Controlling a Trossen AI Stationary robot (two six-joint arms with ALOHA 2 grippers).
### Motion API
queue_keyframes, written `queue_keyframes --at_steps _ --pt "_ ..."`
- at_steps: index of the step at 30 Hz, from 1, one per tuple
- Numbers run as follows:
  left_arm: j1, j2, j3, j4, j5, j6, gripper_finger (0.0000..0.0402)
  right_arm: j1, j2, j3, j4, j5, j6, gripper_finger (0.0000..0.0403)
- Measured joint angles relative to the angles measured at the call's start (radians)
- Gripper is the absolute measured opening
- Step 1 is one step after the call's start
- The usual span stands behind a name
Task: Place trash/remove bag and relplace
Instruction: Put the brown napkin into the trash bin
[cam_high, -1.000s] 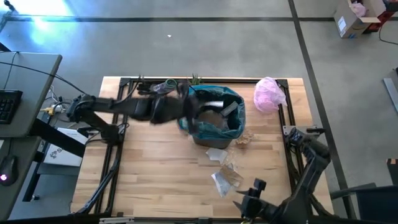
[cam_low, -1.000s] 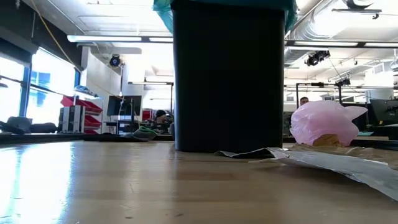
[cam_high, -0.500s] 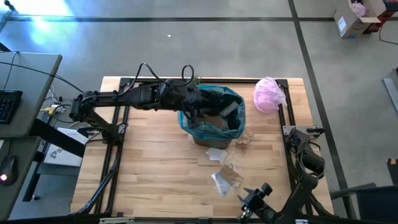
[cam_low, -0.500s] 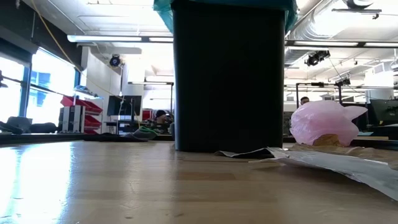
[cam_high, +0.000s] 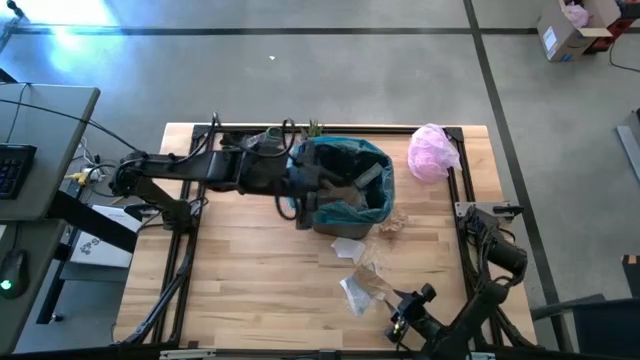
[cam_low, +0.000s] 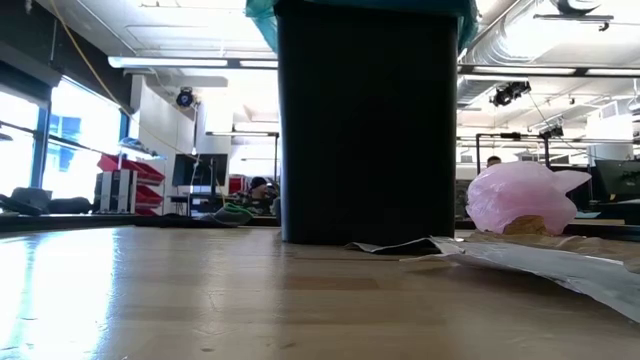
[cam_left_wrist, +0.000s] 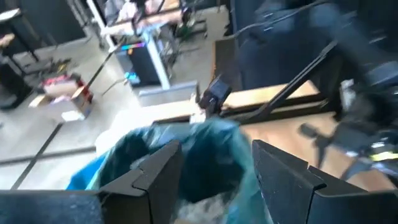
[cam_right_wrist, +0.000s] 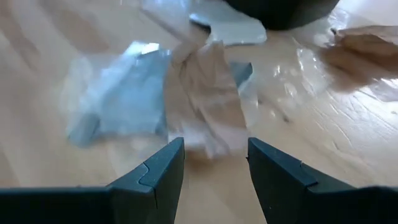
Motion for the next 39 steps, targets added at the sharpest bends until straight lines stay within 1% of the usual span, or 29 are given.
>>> queue_keyframes --at_steps 4,7,8,11,14,16,19,22,24,29,30,34,39 --pt "-0.069 -0.001 0.015 -0.004 -0.036 0.017 0.0182 -0.041 -0.064 -0.110 0.144 0.077 -0.037 0.0162" --pt "-0.114 -0.001 0.015 -0.014 -0.066 0.031 0.0182 -0.071 -0.119 -0.156 0.221 0.122 -0.123 0.0162" --pt "-0.131 -0.001 0.015 -0.020 -0.075 0.029 0.0182 -0.081 -0.131 -0.169 0.257 0.119 -0.165 0.0162" --pt "-0.169 -0.001 0.015 -0.035 -0.097 0.026 0.0182 -0.121 -0.147 -0.225 0.397 0.036 -0.326 0.0162" --pt "-0.216 -0.001 0.015 -0.051 -0.132 0.026 0.0182 -0.151 -0.155 -0.277 0.608 -0.046 -0.485 0.0162" --pt "-0.240 -0.001 0.015 -0.058 -0.154 0.026 0.0182 -0.168 -0.153 -0.310 0.676 -0.085 -0.536 0.0162" --pt "-0.278 -0.001 0.015 -0.082 -0.176 0.025 0.0182 -0.184 -0.155 -0.332 0.698 -0.085 -0.524 0.0160" --pt "-0.313 -0.001 0.015 -0.108 -0.200 0.016 0.0182 -0.195 -0.156 -0.348 0.694 -0.087 -0.521 0.0141" --pt "-0.339 0.000 0.015 -0.135 -0.223 0.014 0.0182 -0.200 -0.159 -0.358 0.705 -0.100 -0.534 0.0115" --pt "-0.390 0.000 0.015 -0.183 -0.280 -0.004 0.0182 -0.202 -0.158 -0.354 0.725 -0.102 -0.551 0.0019" --pt "-0.397 0.000 0.015 -0.192 -0.288 -0.009 0.0182 -0.202 -0.157 -0.349 0.724 -0.106 -0.569 0.0010" --pt "-0.414 0.000 0.015 -0.216 -0.316 -0.026 0.0182 -0.204 -0.156 -0.315 0.710 -0.138 -0.615 0.0008" --pt "-0.416 0.000 0.015 -0.240 -0.317 -0.059 0.0182 -0.202 -0.168 -0.258 0.624 -0.165 -0.656 0.0002"
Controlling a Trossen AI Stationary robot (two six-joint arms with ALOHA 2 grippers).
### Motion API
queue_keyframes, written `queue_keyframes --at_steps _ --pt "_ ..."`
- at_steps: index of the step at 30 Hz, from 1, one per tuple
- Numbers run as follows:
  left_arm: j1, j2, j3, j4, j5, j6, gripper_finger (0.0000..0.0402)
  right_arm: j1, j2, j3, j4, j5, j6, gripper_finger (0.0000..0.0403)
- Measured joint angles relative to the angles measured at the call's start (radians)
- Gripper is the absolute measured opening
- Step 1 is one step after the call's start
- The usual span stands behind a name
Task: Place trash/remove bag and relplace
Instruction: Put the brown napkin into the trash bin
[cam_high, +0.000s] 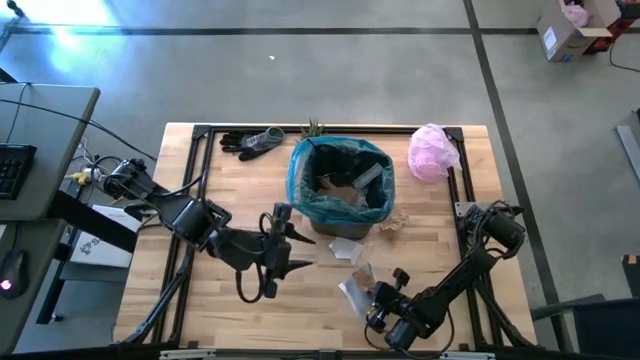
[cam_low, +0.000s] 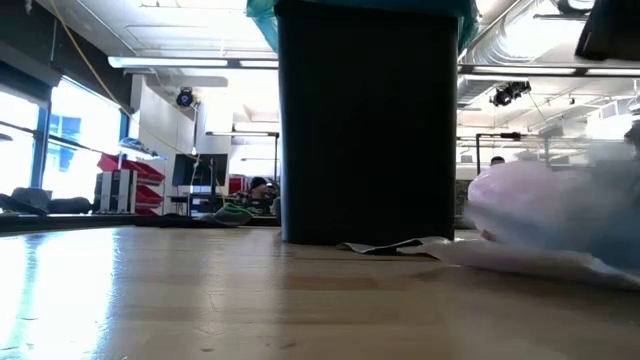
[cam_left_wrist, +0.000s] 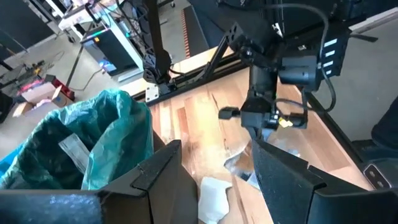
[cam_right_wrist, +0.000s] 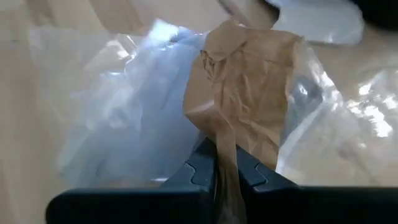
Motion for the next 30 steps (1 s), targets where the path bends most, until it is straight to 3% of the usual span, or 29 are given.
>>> queue_keyframes --at_steps 11,16,30 --pt "-0.009 0.007 -0.010 -0.014 0.000 -0.032 0.0182 0.005 -0.066 0.125 -0.203 0.043 -0.067 0.0000" --pt "-0.014 0.008 -0.011 -0.013 0.000 -0.037 0.0182 0.002 -0.063 0.105 -0.191 -0.018 -0.069 0.0008" --pt "-0.035 0.008 -0.011 -0.017 0.000 -0.063 0.0182 0.008 -0.063 0.058 -0.123 -0.028 -0.063 0.0022"
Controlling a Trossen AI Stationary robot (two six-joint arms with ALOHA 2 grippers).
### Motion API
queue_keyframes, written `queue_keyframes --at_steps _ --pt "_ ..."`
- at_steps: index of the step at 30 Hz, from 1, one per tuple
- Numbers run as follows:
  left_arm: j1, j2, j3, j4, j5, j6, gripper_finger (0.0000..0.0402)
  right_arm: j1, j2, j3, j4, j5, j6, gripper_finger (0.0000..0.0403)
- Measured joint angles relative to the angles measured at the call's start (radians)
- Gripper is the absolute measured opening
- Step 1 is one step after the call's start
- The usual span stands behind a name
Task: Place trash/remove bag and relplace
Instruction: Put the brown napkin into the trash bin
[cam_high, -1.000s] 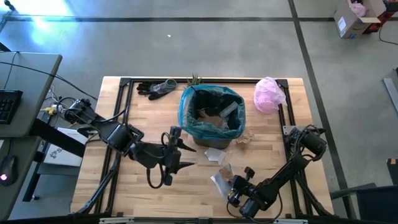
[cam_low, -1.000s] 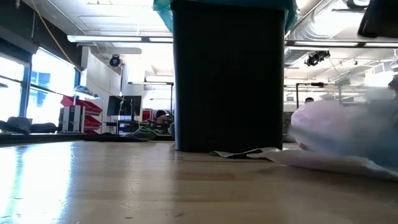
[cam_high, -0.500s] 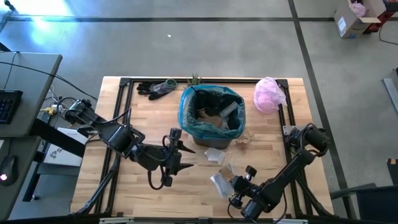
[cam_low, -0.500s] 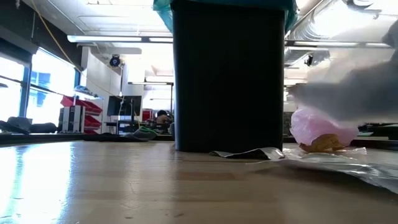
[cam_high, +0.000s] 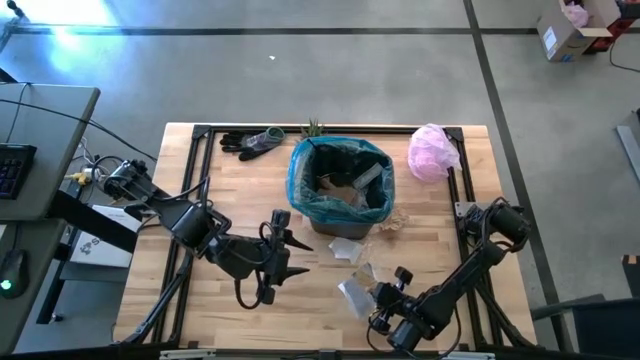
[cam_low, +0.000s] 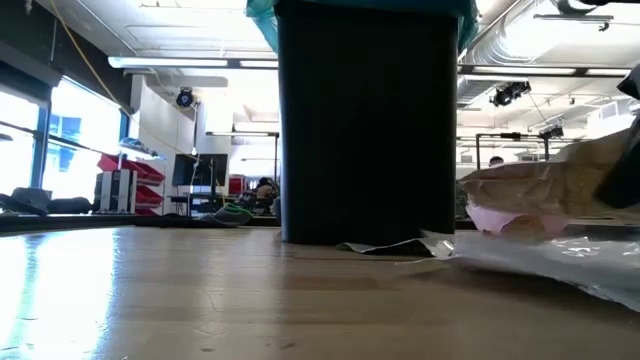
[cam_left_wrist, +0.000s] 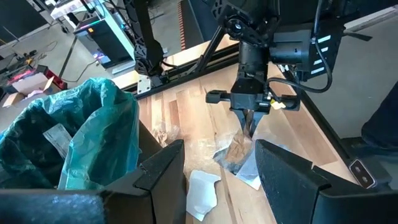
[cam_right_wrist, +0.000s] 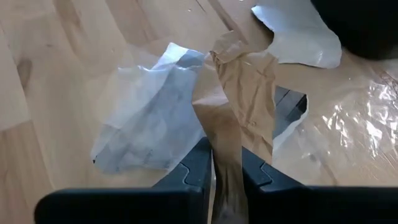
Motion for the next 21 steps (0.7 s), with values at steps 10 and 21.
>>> queue_keyframes --at_steps 10,21 --pt "-0.002 0.000 0.000 -0.005 -0.003 -0.011 0.0182 0.006 0.000 0.006 0.013 0.063 -0.026 0.0002" --pt "-0.093 -0.003 0.000 -0.041 -0.269 0.040 0.0182 0.003 0.000 0.193 -0.066 0.171 -0.227 0.0000"
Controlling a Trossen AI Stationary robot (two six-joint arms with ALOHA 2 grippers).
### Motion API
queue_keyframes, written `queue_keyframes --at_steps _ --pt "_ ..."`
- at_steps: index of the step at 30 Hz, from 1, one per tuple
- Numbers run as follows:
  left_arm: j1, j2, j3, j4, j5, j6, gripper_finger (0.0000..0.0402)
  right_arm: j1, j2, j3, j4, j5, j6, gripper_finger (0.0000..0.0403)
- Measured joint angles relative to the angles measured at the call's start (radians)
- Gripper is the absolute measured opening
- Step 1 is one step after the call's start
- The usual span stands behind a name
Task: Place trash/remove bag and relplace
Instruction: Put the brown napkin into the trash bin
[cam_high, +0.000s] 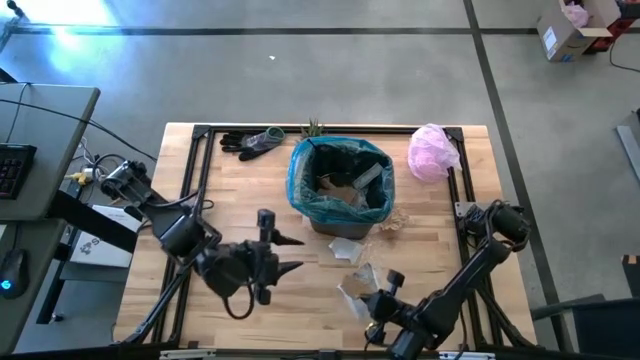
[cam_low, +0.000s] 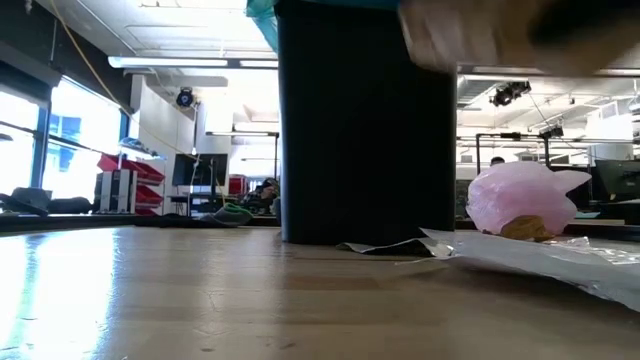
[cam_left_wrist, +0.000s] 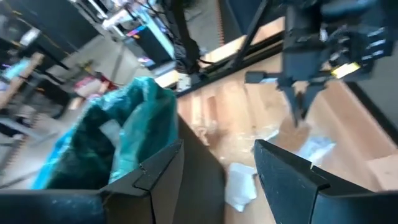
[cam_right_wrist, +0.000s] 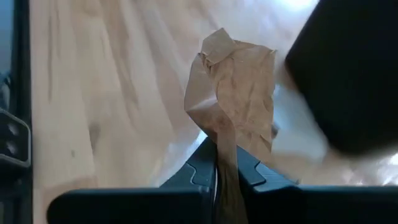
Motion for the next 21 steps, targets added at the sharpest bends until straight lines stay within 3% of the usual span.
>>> queue_keyframes --at_steps 5,11,17,21 --pt "-0.061 0.000 0.000 0.000 -0.114 -0.007 0.0182 -0.008 0.000 0.199 -0.208 0.124 -0.096 0.0000" --pt "-0.110 0.005 0.000 -0.010 -0.124 -0.103 0.0182 -0.037 0.000 0.476 -0.529 0.265 -0.147 0.0000" --pt "-0.127 0.067 0.000 -0.080 -0.101 -0.230 0.0182 -0.132 0.000 0.722 -0.801 0.313 -0.143 0.0000" --pt "-0.137 0.149 0.000 -0.099 -0.091 -0.277 0.0182 -0.225 -0.010 0.844 -0.793 0.295 -0.299 0.0000"
